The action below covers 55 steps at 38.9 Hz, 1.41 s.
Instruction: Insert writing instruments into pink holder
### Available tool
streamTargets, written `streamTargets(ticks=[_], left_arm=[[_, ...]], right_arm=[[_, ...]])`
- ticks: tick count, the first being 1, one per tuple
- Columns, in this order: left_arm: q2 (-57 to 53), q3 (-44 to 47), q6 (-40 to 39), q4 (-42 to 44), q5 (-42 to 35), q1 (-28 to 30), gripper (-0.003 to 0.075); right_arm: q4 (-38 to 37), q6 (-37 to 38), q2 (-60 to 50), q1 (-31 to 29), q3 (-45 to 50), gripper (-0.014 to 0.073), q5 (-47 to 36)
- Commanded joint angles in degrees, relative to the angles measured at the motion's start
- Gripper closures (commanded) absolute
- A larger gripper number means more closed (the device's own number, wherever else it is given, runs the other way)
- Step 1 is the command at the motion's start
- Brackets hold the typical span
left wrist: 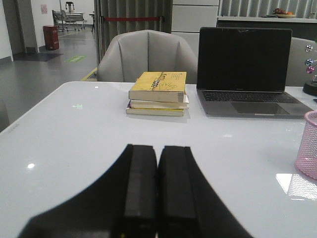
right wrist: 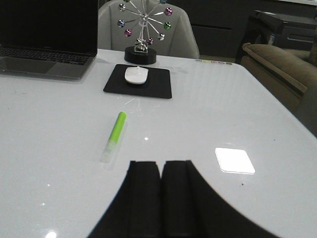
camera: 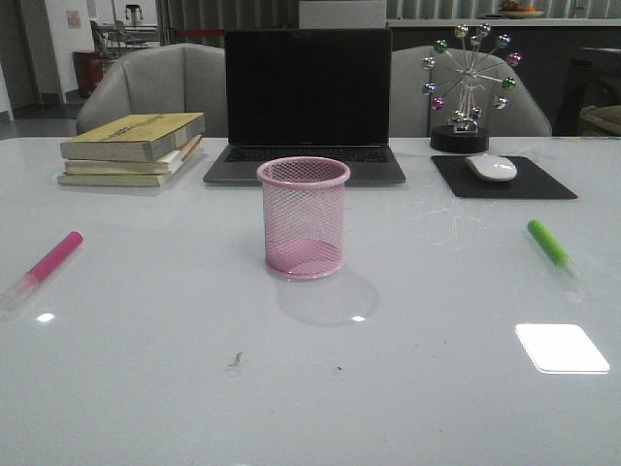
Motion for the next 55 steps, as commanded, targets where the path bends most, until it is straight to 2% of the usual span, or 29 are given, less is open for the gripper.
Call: streamTargets(ticks=[1,10,14,30,39,42,51,55], left_arm=[[-1.35,0.2,-0.08,-0.52,-5.15,-0.25,0.0621],[-1.35,0.2,-0.08,-0.52,-5.15,-0.25,0.0621],[-1.35,0.2,-0.08,-0.52,-5.15,-0.25,0.0621],[-1.35,0.2,-0.18,-0.74,-5.63,-0.25,0.0621],[-1.35,-0.27,-0.18,-1.38,-11.04,-0.25,0.0621],[-1.35,-1.42,-0.18,-1.38,-11.13,-0.25,0.0621],[-1.12,-8.16,-0.18,1.73,-11.13,-0.25,0.0621],[-1.0,-11.45,-0.18,2.22,-9.56,-0.25,0.0621]], right_arm=[[-0.59,0.0,-0.75,0.08,-0.1,0.0562,-4.58],[-0.71,0.0,-0.75,0.07,-0.1,0.0562,-4.64],[-4.1,0.0,-0.75,0.07,-0.1,0.0562,-5.92],[-5.78,0.0,-0.75,0.07,-0.1,0.0562,-23.24],[-5.78,0.0,-0.75,0.07,-0.17,0.0562,-27.95],[-5.6,2.16,-0.75,0.07,-0.16,0.0562,-29.42],[-5.55,6.77,-0.75,0.07,-4.14,0.0561,-29.45],[-5.55,6.77,-0.7,0.07,-8.81,0.0561,-25.19]])
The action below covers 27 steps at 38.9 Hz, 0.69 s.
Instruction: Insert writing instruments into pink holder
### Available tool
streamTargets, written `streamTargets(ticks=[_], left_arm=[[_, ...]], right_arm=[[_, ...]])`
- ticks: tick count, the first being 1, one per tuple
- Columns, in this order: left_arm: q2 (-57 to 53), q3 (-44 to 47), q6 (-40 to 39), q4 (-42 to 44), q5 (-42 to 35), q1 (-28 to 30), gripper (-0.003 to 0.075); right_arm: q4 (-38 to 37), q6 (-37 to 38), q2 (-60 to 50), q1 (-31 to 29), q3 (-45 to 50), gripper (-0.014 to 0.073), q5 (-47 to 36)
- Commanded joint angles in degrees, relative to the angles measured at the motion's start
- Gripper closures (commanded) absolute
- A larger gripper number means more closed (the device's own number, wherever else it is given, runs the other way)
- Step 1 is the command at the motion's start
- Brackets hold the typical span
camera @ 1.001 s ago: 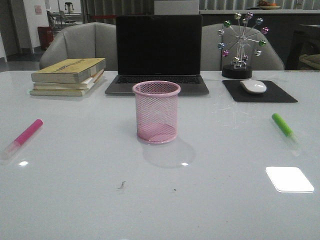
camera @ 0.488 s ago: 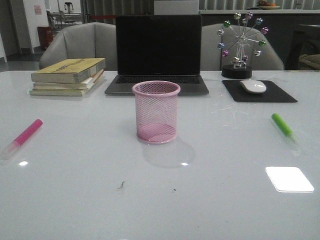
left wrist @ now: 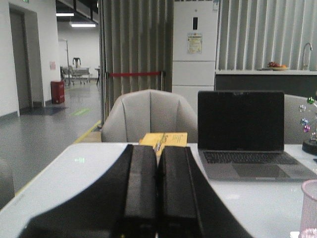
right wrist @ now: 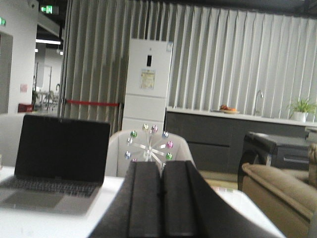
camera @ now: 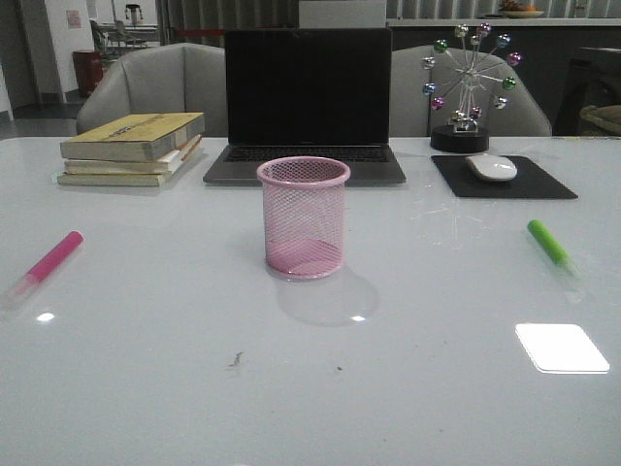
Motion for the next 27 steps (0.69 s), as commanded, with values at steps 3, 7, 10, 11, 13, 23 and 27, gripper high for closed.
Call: streamTargets(ticks=[3,7,10,11,13,23,27], left_arm=[[-1.0,-6.45,-0.18,0.55,-1.88,-0.25,0.0621],[-1.0,-9.34,-0.18,0.55,0.93,-0.25,0.0621],[-1.0,-11.26,-0.18,0.55,3.08,-0.25,0.0621],[-1.0,-12.06,-0.18,0.55,3.74,-0.25,0.0621],[-0.89,-13.38,-0.18,0.55,4.93,-0.25,0.0621],[5.27,-21.42,-0.18,0.55,7.1,-0.25,0.0621],[9.61,-24.89,-0.18,0.55,6.99,-0.25,0.0621]], right_arm=[[-0.25,0.49,-0.7,0.07,-9.38,0.0561,3.22],[-0.25,0.49,-0.7,0.07,-14.49,0.0561,11.22],[-0.25,0.49,-0.7,0.07,-17.88,0.0561,16.95],[-0.21,0.49,-0.7,0.07,-18.66,0.0561,18.83],[-0.21,0.49,-0.7,0.07,-20.22,0.0561,21.33],[1.13,0.44,-0.58,0.07,-24.46,0.0561,26.91],[1.71,0.44,-0.32,0.07,-25.3,0.0561,27.97]])
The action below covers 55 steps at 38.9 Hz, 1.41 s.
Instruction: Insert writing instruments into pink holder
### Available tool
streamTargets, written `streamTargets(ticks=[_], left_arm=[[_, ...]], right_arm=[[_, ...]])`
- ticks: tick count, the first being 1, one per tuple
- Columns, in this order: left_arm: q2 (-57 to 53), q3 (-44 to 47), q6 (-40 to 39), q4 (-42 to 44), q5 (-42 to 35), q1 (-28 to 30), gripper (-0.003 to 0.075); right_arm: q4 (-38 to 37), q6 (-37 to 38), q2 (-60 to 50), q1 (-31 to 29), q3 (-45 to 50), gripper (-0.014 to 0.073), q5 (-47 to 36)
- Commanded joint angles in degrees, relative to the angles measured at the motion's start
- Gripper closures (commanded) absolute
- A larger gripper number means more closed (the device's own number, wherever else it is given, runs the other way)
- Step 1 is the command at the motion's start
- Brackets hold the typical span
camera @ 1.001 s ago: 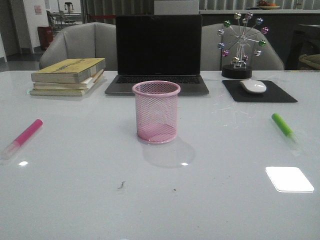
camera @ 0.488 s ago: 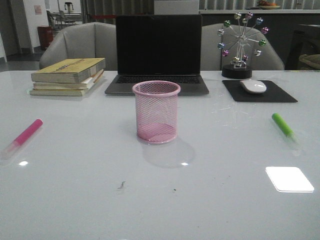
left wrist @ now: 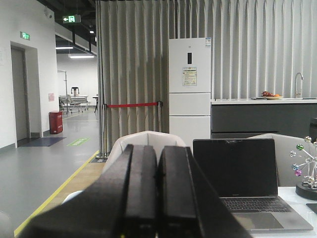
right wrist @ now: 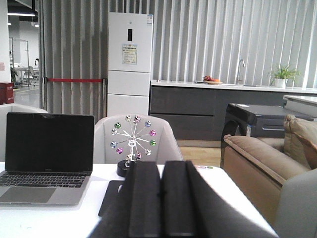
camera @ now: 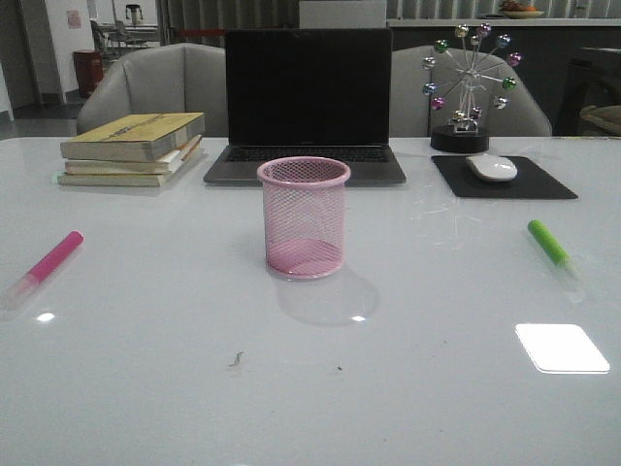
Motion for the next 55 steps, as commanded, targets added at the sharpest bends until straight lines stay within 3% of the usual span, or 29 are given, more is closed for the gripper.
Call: streamTargets(ticks=[1,14,28,33,44,55], left_arm=[[5.45,-4.89,-0.18,0.01,-4.25,-0.25,0.0621],[16.38,-13.45,-0.18,0.01,-4.27,-0.25,0.0621],[25.17,-14.54,-0.18,0.01,-0.32,-0.25,0.0621],[27.6,-14.54,-0.18,-0.59,2.66,-0.25,0.0621],[31.36,-14.54,-0.18,-0.59,10.34,-0.25,0.0621],[35.29,-14.54,-0.18,-1.16,15.14,-0.25,0.0621]], right_arm=[[0.56,0.01,-0.08,0.07,-2.57,0.0561,-3.4],[2.58,0.01,11.85,0.07,-11.42,0.0561,-3.34],[2.88,0.01,26.72,0.14,-17.02,0.0561,-2.77],[3.85,0.01,30.24,0.14,-17.02,0.0561,0.43],[4.54,0.01,35.55,0.14,-16.78,0.0561,15.77],[5.33,0.01,37.35,0.14,-16.4,0.0561,18.27]])
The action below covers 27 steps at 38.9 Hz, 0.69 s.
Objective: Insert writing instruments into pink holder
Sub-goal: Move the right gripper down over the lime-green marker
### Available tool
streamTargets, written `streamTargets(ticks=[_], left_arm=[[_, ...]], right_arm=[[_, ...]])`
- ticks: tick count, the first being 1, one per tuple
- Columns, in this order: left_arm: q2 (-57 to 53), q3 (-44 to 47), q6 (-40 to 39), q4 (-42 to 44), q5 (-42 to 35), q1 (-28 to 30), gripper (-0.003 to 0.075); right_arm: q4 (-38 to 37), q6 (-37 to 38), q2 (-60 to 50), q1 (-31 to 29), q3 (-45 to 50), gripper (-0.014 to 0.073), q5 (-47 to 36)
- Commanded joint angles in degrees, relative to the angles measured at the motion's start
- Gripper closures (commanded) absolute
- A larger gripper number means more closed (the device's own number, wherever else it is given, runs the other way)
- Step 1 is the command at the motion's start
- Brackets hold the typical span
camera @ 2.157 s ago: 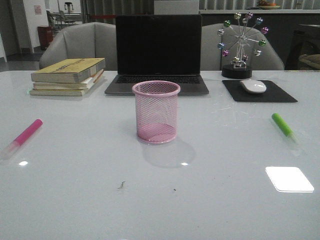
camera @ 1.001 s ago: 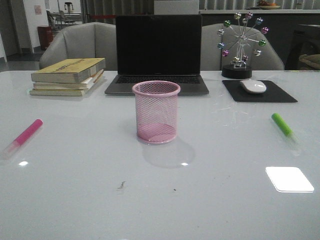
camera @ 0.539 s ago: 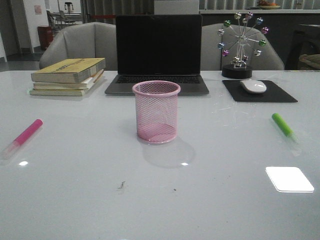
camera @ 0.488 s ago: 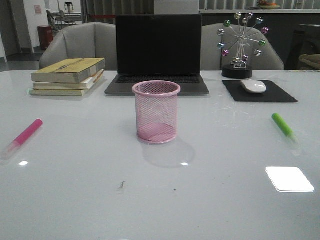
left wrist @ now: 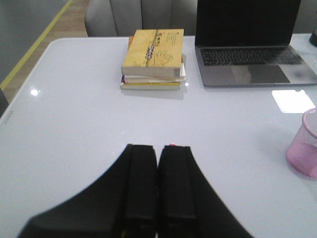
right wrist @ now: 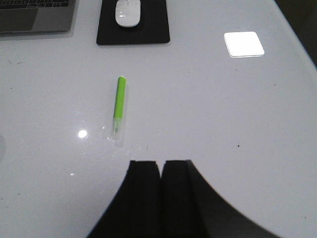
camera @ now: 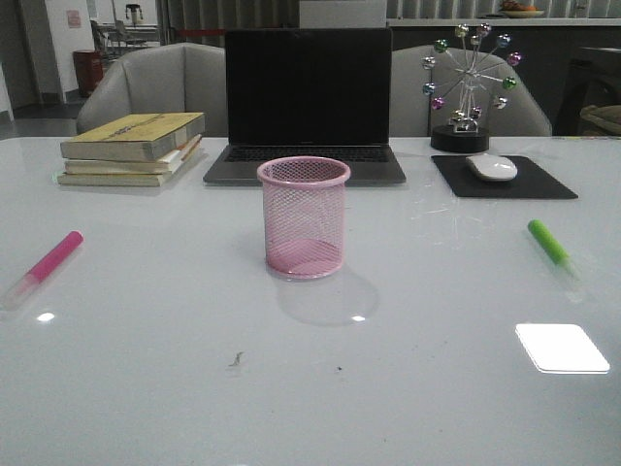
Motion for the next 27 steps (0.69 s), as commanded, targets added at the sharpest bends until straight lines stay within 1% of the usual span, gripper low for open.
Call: streamTargets(ticks=[1,8,12,14,17,20,25,27], left_arm=[[1.29,-1.87,-0.18,-1.55,-2.0,-0.25,0.0621],[2.38,-1.87,-0.18,-6.82,-1.47,-0.25,0.0617],[2.39,-1.87,-0.18,-7.38,-1.32,-0.25,0.0616],[2.39,-1.87,-0.18,-7.38,-1.28,-0.25,0.0616],[2.39,-1.87,-0.18,-7.38,-1.19,-0.25,0.0612],[2.39,-1.87,-0.18,-7.38,-1.19,-0.25,0.0584],[2.39,-1.87,-0.18,-7.38,-1.19,-0.25,0.0476],[2.39,-1.87,-0.18,-7.38,-1.19,-0.25,0.0433]], right_arm=[[0.63,-0.13,0.45,0.14,-1.58,0.0561,-3.74],[1.83,-0.19,0.45,0.14,-1.58,0.0561,-3.6],[1.83,-0.31,0.45,0.14,-1.58,0.0558,-2.99],[1.83,-0.31,0.45,0.14,-1.58,0.0539,-2.6],[1.83,-0.31,0.45,0.14,-1.58,0.0471,-2.05],[1.83,-0.31,0.45,0.14,-1.58,0.0382,-1.74],[1.83,-0.31,0.45,0.14,-1.58,0.0231,-1.62],[1.83,-0.31,0.45,0.14,-1.58,0.0203,-1.48]])
